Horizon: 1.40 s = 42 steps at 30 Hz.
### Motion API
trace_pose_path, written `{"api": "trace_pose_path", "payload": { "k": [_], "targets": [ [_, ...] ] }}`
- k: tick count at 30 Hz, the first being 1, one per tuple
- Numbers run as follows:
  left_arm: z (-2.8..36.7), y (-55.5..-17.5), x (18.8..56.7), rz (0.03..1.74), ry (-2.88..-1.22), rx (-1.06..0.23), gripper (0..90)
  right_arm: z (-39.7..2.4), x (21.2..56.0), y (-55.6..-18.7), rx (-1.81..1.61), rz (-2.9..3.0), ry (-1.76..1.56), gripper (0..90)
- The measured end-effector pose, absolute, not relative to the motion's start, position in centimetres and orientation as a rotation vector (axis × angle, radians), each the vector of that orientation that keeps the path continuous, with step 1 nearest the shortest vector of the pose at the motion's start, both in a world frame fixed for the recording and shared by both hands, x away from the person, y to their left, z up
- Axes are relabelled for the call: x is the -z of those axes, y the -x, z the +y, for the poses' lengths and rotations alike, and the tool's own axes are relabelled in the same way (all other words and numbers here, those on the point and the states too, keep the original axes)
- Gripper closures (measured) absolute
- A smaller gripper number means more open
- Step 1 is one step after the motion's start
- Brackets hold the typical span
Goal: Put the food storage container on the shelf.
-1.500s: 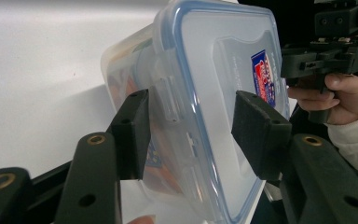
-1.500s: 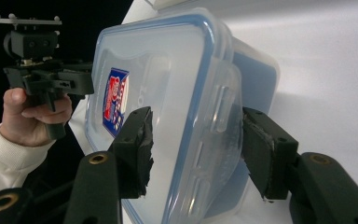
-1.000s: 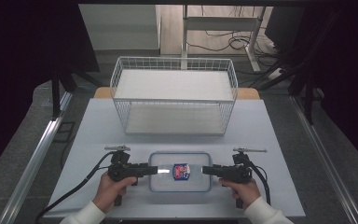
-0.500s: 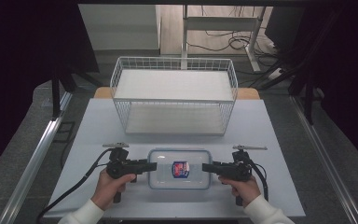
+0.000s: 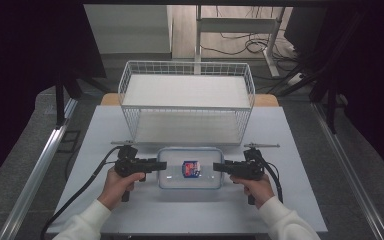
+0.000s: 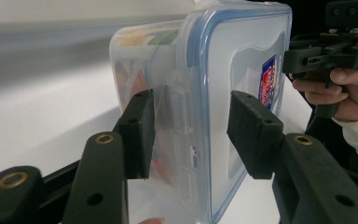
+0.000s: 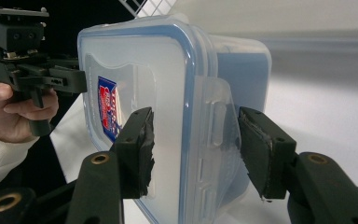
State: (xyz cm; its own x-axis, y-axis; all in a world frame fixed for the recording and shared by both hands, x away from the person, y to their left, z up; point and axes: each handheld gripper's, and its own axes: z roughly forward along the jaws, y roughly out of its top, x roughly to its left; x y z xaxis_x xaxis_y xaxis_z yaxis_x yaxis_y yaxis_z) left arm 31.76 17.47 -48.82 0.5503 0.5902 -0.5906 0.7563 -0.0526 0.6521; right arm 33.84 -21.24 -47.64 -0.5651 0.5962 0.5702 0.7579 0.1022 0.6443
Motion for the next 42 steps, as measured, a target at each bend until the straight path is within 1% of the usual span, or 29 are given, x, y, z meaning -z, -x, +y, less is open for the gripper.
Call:
{"api": "trace_pose_path", "payload": {
  "k": [8,16,25,31,42],
  "targets": [
    [18.2,-34.7,48.6,1.117,-1.715,0.214,52.9,-20.9,47.1,-36.4,1.495,-2.219,1.364,46.8],
    [18.9,-37.3,48.6,1.123,-1.688,0.203,52.7,-20.0,46.7,-39.0,1.512,-2.225,1.362,46.9],
    [18.9,-39.5,49.5,1.127,-1.671,0.195,52.7,-19.8,47.4,-41.7,1.542,-2.221,1.373,46.7],
    [18.8,-40.4,50.5,1.151,-1.658,0.204,52.7,-19.9,48.8,-42.7,1.547,-2.180,1.416,46.0],
    [18.6,-40.9,51.0,1.211,-1.596,0.209,51.4,-19.6,49.4,-43.0,1.563,-2.153,1.494,42.6]
  ]
}}
